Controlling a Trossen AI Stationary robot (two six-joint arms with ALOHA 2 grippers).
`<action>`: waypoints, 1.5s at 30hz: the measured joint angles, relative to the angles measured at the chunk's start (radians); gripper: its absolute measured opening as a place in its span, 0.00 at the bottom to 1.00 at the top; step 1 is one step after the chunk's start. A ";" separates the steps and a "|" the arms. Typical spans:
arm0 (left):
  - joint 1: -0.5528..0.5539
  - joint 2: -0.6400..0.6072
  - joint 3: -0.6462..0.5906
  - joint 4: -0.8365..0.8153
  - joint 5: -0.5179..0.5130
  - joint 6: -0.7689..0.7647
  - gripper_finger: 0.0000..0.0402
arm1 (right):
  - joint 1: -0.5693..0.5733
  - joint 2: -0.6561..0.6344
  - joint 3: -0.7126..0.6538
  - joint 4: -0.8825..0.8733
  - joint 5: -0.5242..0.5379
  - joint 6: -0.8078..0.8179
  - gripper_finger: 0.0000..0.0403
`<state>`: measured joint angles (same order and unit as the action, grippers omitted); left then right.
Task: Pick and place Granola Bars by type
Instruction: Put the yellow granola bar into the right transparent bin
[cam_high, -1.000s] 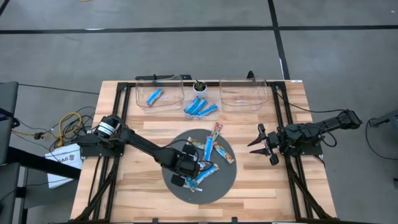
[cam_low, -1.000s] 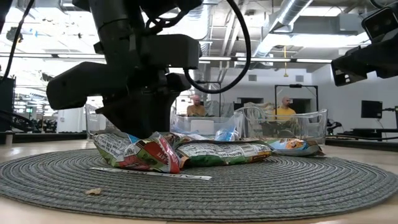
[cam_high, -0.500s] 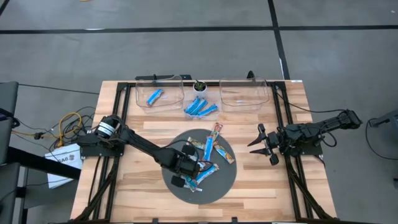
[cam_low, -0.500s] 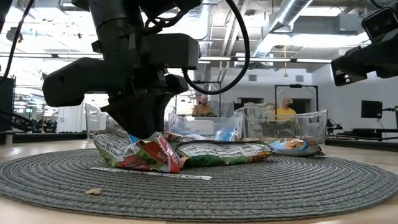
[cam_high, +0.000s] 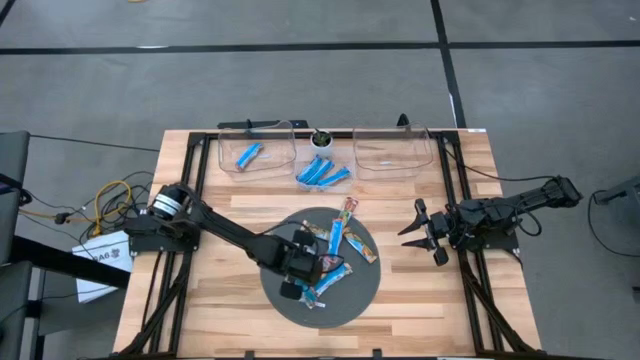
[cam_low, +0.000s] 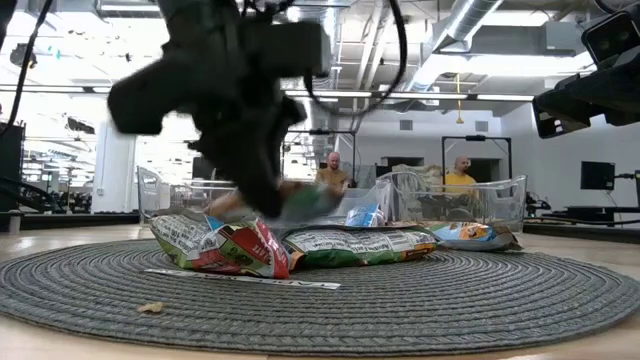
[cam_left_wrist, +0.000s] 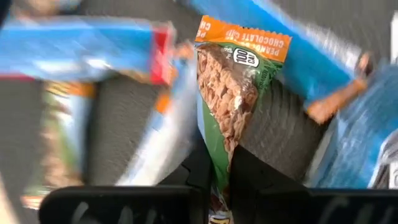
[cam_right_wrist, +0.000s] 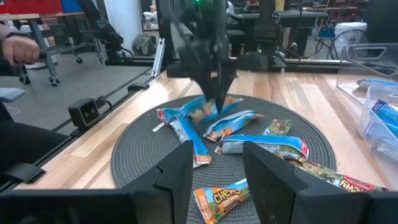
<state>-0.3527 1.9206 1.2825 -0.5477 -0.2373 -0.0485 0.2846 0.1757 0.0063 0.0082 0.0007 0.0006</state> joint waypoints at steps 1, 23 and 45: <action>0.000 -0.015 0.000 -0.001 -0.011 -0.004 0.05 | 0.000 0.000 0.000 0.000 0.000 0.000 0.33; 0.041 -0.282 0.001 0.236 -0.092 -0.037 0.08 | 0.000 0.000 0.000 0.000 0.000 0.000 0.33; 0.082 -0.292 0.001 0.427 -0.094 0.030 0.08 | 0.000 0.000 0.000 0.061 0.006 0.293 0.33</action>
<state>-0.2712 1.6287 1.2835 -0.1210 -0.3316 -0.0187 0.2848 0.1759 0.0059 0.0689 0.0063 0.2932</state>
